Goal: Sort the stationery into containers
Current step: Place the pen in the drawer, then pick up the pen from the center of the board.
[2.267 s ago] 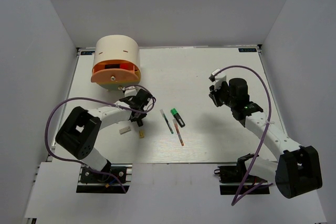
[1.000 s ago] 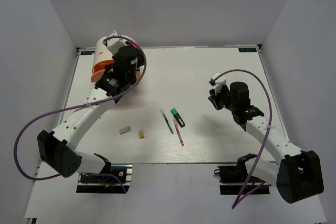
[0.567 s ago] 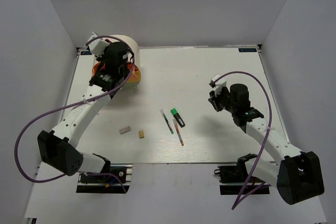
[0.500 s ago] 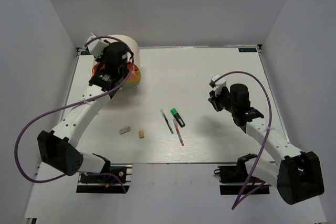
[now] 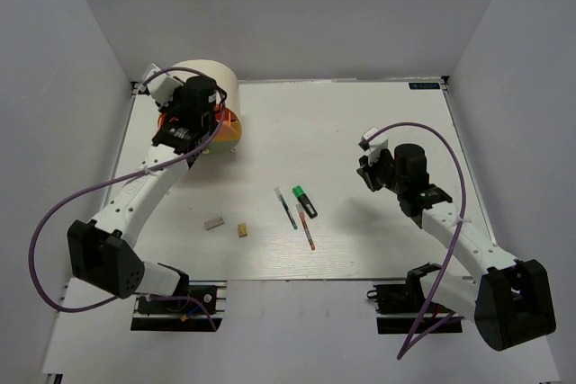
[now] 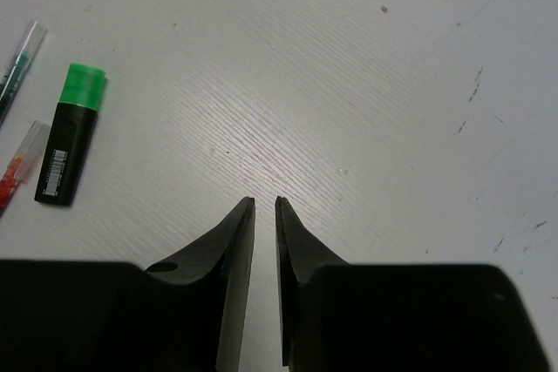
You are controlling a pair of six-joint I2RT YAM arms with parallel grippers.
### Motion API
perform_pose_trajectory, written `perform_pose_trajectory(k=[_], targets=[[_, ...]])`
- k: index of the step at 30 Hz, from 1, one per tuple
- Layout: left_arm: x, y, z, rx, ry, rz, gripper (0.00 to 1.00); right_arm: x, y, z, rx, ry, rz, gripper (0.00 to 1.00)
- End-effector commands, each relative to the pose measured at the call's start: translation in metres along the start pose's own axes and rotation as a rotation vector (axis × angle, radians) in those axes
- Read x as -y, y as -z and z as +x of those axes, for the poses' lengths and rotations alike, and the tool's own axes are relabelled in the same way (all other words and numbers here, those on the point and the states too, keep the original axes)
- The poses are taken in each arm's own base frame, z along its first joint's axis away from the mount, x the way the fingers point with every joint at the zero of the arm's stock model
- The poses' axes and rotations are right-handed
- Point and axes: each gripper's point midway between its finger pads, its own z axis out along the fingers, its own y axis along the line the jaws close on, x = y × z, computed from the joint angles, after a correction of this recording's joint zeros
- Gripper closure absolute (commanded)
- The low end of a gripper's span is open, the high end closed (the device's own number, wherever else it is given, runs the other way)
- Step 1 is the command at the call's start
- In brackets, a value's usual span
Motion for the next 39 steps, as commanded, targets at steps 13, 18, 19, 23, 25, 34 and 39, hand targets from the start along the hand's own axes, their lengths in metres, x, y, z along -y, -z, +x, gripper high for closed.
perform_pose_trajectory(k=[13, 18, 19, 23, 25, 34, 39], targets=[[-0.007, -0.009, 0.009, -0.012, -0.037, -0.040, 0.53, 0.004, 0.002, -0.008, 0.049, 0.014, 0.016, 0.76], [-0.003, -0.009, 0.005, -0.005, -0.022, -0.032, 0.45, 0.004, 0.001, -0.010, 0.052, 0.017, 0.012, 0.73], [-0.002, -0.009, 0.006, -0.012, -0.022, -0.026, 0.43, 0.004, 0.002, -0.010, 0.053, 0.017, 0.013, 0.71], [0.004, -0.007, -0.001, -0.004, -0.014, -0.016, 0.41, 0.001, 0.002, -0.011, 0.058, 0.023, 0.000, 0.68], [0.010, -0.004, -0.009, 0.001, 0.012, 0.004, 0.41, 0.000, 0.002, -0.010, 0.055, 0.030, -0.008, 0.65], [0.053, 0.016, -0.049, 0.018, -0.031, 0.181, 0.30, -0.031, 0.003, -0.026, 0.069, 0.053, -0.210, 0.33], [0.068, 0.055, -0.023, -0.183, -0.098, 0.457, 0.10, -0.078, -0.005, 0.005, -0.141, -0.080, -0.467, 0.31]])
